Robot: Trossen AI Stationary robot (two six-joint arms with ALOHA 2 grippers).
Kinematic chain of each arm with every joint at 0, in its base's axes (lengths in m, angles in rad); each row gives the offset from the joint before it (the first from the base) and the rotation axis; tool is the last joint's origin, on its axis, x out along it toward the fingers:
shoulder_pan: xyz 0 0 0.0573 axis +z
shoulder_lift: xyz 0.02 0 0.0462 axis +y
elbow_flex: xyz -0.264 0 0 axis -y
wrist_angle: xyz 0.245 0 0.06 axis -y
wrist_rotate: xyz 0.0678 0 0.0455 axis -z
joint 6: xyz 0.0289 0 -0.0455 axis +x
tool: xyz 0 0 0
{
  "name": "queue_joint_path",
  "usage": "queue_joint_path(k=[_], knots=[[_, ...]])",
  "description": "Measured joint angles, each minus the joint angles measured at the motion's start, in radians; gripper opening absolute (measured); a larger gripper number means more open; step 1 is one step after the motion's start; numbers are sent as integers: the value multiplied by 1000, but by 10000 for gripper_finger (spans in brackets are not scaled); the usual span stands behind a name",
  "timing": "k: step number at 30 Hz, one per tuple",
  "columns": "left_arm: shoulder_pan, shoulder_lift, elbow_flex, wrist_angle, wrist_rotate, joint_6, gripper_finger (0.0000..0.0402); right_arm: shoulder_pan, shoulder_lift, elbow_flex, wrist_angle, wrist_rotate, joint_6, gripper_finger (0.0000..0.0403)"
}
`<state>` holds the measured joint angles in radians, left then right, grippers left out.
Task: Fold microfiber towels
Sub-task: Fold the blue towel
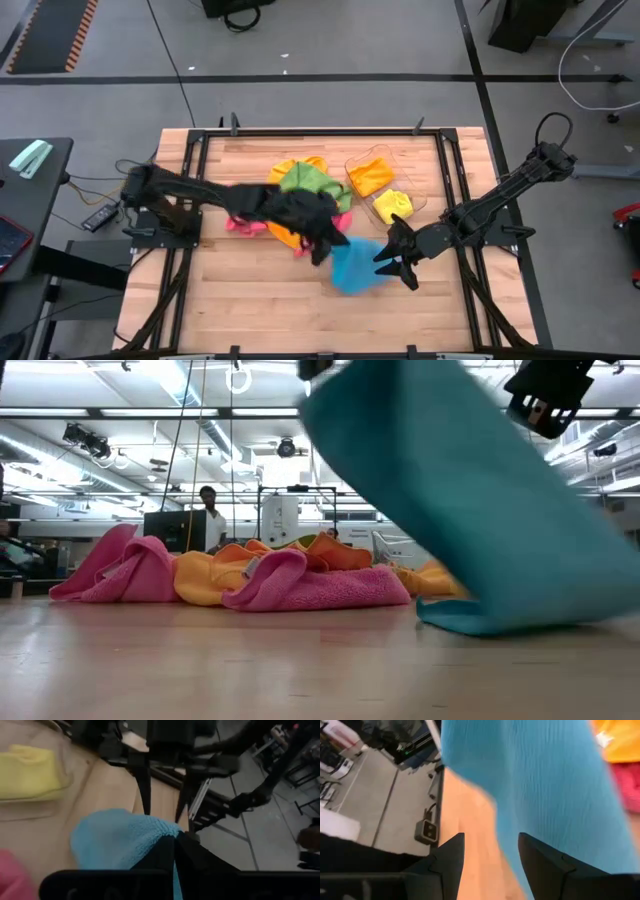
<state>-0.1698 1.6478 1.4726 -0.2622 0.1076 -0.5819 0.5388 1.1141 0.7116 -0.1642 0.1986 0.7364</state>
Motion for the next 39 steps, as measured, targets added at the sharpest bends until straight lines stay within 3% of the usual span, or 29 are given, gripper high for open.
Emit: queue_joint_path(k=[7, 14, 18, 26, 31, 39], knots=[[9, -255, 1, -154, 175, -16, 9, 0, -65, 0, -99, 46, 13, 193], [-69, -446, 2, -248, 204, -184, 12, 0, -61, 0, -108, 70, 8, 193], [-101, -453, 2, -267, 167, -192, 8, -1, -55, 0, -104, 91, 8, 193], [-77, -145, 0, -211, 140, -32, 8, -9, -54, 0, -98, 93, 23, 193], [-73, 92, 0, 31, 232, -35, 16, -9, -54, 0, -101, 91, 41, 193], [-52, 364, 0, 254, 230, -90, 11, -8, -54, 0, -105, 89, 52, 193]])
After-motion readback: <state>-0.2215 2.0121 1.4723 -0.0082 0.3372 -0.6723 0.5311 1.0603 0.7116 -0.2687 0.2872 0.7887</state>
